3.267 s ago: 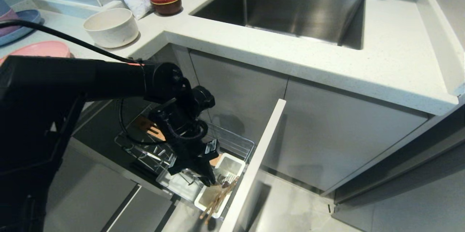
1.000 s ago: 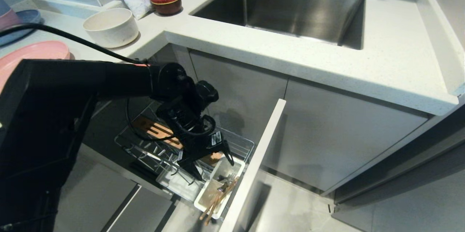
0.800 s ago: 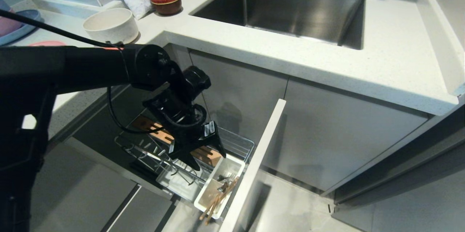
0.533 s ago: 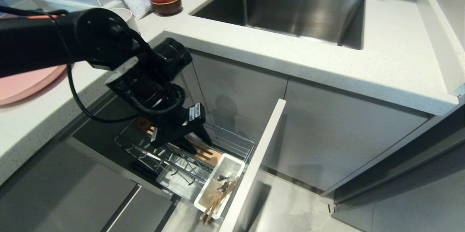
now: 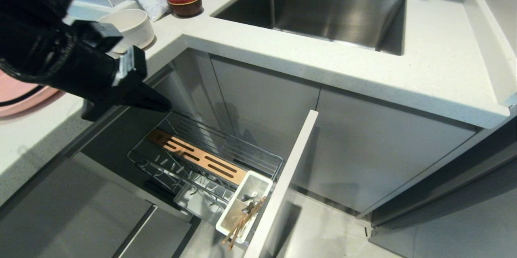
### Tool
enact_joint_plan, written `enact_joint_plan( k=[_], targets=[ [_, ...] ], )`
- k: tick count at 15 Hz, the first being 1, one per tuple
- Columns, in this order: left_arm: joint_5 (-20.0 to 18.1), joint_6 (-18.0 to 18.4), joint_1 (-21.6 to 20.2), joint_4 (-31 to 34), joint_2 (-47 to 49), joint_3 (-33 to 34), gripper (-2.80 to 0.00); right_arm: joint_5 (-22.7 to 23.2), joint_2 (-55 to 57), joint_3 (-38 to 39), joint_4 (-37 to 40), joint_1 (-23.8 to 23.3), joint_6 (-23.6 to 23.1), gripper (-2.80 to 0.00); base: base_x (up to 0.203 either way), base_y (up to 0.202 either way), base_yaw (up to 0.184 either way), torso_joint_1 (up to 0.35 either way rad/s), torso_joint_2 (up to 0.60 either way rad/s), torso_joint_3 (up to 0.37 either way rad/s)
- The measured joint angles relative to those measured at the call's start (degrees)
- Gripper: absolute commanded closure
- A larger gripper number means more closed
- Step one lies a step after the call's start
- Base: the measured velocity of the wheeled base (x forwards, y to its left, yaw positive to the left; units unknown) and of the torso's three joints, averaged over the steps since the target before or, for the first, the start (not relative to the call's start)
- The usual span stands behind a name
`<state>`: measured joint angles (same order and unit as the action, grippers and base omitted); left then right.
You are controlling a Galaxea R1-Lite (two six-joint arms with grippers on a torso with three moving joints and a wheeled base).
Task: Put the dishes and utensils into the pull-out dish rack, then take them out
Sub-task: Pick up the bowl and place it in the cupboard
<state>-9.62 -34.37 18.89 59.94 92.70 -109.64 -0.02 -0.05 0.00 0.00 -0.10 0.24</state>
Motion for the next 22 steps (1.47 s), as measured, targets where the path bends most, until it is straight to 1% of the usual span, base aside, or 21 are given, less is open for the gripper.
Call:
enact_joint_plan(
  k=[2, 5, 7, 11, 13, 14, 16, 19, 21, 22],
  targets=[
    [0.00, 2.75, -5.61, -3.42, -3.61, -0.04, 0.00, -0.02, 0.00, 0.00, 0.00, 0.00, 0.02, 0.00, 0.000, 0.000, 0.000, 0.000, 0.00, 0.000],
    [-0.45, 5.73, -13.50, -8.81, -8.39, -0.04, 0.00, 0.00, 0.00, 0.00, 0.00, 0.00, 0.02, 0.00, 0.000, 0.000, 0.000, 0.000, 0.00, 0.000],
    [-1.75, 7.46, -17.06, -11.87, -11.08, -0.09, 0.00, 0.00, 0.00, 0.00, 0.00, 0.00, 0.01, 0.00, 0.000, 0.000, 0.000, 0.000, 0.00, 0.000],
    [-6.94, 13.82, -22.79, -19.53, -12.85, -0.22, 0.00, 0.00, 0.00, 0.00, 0.00, 0.00, 0.02, 0.00, 0.000, 0.000, 0.000, 0.000, 0.00, 0.000],
    [-7.61, 16.89, -24.18, -23.96, -11.89, -0.34, 0.00, -0.01, 0.00, 0.00, 0.00, 0.00, 0.02, 0.00, 0.000, 0.000, 0.000, 0.000, 0.00, 0.000],
    [-7.83, 18.70, -24.93, -24.99, -11.03, -0.34, 0.00, 0.00, 0.00, 0.00, 0.00, 0.00, 0.02, 0.00, 0.000, 0.000, 0.000, 0.000, 0.00, 0.000],
    [-8.44, 21.08, -25.53, -27.15, -9.19, -0.30, 0.00, 0.00, 0.00, 0.00, 0.00, 0.00, 0.02, 0.00, 0.000, 0.000, 0.000, 0.000, 0.00, 0.000],
    [-8.81, 24.90, -25.63, -28.10, -6.52, -0.22, 0.00, 0.00, 0.00, 0.00, 0.00, 0.00, 0.02, 0.00, 0.000, 0.000, 0.000, 0.000, 0.00, 0.000],
    [-9.15, 26.01, -25.23, -29.09, -5.13, 0.02, 0.00, 0.00, 0.00, 0.00, 0.00, 0.00, 0.02, 0.00, 0.000, 0.000, 0.000, 0.000, 0.00, 0.000],
    [-10.46, 26.09, -24.73, -29.27, -4.59, 0.18, 0.00, 0.02, 0.00, 0.00, 0.00, 0.00, 0.02, 0.00, 0.000, 0.000, 0.000, 0.000, 0.00, 0.000]
  ],
)
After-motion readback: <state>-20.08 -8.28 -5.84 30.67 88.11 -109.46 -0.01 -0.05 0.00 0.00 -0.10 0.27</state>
